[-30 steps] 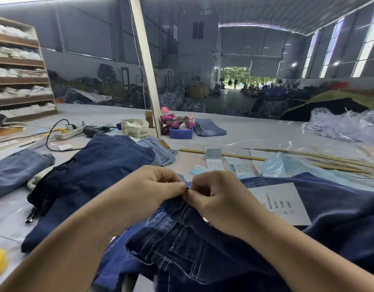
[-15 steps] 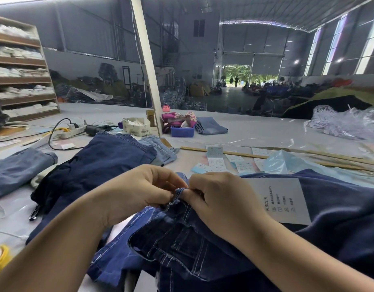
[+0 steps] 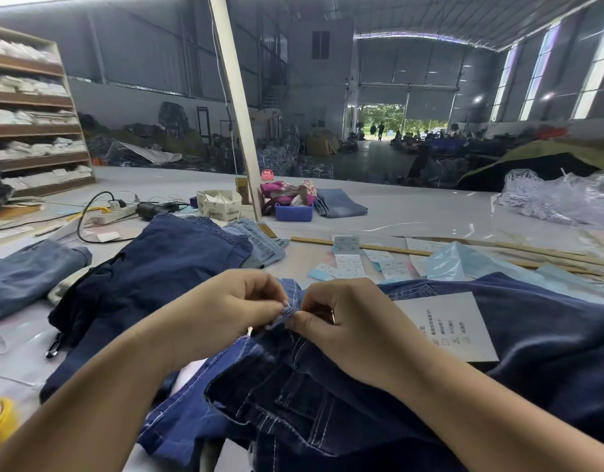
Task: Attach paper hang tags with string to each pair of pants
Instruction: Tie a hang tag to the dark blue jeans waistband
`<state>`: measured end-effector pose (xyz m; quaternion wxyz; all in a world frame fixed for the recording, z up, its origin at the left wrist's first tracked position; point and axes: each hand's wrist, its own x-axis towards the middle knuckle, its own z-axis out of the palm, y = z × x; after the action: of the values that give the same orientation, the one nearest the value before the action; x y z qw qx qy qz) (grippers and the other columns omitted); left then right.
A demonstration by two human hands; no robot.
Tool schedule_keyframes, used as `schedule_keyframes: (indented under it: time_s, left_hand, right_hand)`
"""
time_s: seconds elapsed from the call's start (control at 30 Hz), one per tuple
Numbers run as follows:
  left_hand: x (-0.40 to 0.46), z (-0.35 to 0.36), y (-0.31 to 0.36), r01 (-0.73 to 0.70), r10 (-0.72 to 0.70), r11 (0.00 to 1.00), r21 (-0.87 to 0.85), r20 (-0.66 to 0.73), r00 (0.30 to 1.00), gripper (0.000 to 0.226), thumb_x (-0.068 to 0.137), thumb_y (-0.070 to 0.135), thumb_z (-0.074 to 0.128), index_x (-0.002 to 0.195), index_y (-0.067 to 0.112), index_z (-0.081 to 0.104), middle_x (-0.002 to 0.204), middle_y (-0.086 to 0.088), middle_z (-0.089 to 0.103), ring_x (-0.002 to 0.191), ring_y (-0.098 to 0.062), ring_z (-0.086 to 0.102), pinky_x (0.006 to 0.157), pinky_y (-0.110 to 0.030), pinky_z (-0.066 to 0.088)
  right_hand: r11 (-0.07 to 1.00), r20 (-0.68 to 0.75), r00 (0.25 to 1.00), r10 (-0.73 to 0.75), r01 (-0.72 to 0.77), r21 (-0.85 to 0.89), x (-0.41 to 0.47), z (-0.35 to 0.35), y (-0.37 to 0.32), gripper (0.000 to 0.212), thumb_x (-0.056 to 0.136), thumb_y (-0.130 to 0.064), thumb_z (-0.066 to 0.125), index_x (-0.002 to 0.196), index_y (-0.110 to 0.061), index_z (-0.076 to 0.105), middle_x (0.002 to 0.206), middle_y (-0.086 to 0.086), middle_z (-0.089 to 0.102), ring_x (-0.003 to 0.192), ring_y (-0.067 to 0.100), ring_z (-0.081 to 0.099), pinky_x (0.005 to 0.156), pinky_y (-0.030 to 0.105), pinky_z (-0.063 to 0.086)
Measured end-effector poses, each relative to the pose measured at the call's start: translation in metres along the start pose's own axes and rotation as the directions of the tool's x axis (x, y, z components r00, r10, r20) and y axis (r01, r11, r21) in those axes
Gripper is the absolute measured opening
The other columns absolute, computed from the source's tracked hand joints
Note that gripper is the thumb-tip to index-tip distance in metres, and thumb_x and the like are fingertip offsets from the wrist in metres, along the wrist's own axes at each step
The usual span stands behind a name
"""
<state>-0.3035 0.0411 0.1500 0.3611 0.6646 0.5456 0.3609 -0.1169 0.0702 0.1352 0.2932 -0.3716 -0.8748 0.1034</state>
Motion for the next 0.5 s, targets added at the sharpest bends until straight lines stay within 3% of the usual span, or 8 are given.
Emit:
schedule_keyframes:
  time_s: [0.1,0.13,0.23,0.37,0.5]
  left_hand:
    - [0.003,-0.001,0.000,-0.011,0.004,0.999,-0.038,-0.172,0.985,0.016,0.094,0.000,0.054,0.083,0.008,0.062,0.070,-0.001,0.069,0.057,-0.007,0.053,0.056,-0.019,0.043]
    - [0.004,-0.001,0.001,-0.020,0.007,0.998,-0.056,-0.214,0.977,0.016,0.094,0.002,0.053,0.082,0.009,0.061,0.072,-0.002,0.071,0.055,-0.005,0.053,0.054,-0.019,0.043]
    - [0.004,0.001,0.005,-0.066,0.044,0.997,-0.050,-0.348,0.936,0.018,0.093,0.009,0.055,0.078,0.014,0.061,0.076,-0.008,0.071,0.051,-0.002,0.051,0.051,-0.014,0.041]
    - [-0.003,0.010,0.018,-0.169,0.084,0.972,-0.161,-0.431,0.899,0.009,0.075,0.026,0.053,0.070,0.023,0.060,0.085,-0.002,0.075,0.062,-0.005,0.055,0.066,-0.031,0.042]
    - [-0.006,0.021,0.027,-0.266,0.175,0.951,-0.158,-0.434,0.884,0.011,0.074,0.027,0.047,0.081,0.020,0.052,0.087,0.004,0.075,0.071,-0.014,0.054,0.069,-0.032,0.043]
  right_hand:
    - [1.000,-0.011,1.000,-0.025,0.025,-0.013,0.000,-0.006,-0.003,0.024,0.089,-0.051,0.060,0.094,-0.027,0.062,0.089,-0.016,0.054,0.074,0.001,0.051,0.063,0.022,0.044]
    - [1.000,-0.008,1.000,-0.024,0.024,-0.014,0.000,-0.008,-0.004,0.024,0.089,-0.051,0.060,0.100,-0.031,0.059,0.092,-0.019,0.049,0.073,0.000,0.049,0.061,0.017,0.039]
    - [0.999,0.039,0.999,0.012,-0.014,0.050,0.002,-0.016,-0.006,0.025,0.086,-0.046,0.060,0.106,-0.037,0.047,0.097,-0.025,0.040,0.076,0.002,0.050,0.063,0.017,0.044]
    - [0.977,0.136,0.988,0.075,-0.100,0.189,0.001,-0.027,-0.008,0.018,0.085,-0.022,0.057,0.095,-0.033,0.048,0.081,-0.016,0.043,0.061,-0.004,0.044,0.055,0.014,0.038]
    - [0.957,0.231,0.964,0.134,-0.187,0.223,-0.002,-0.035,-0.007,0.027,0.088,-0.002,0.048,0.085,-0.027,0.058,0.065,-0.009,0.050,0.045,0.000,0.040,0.043,0.015,0.030]
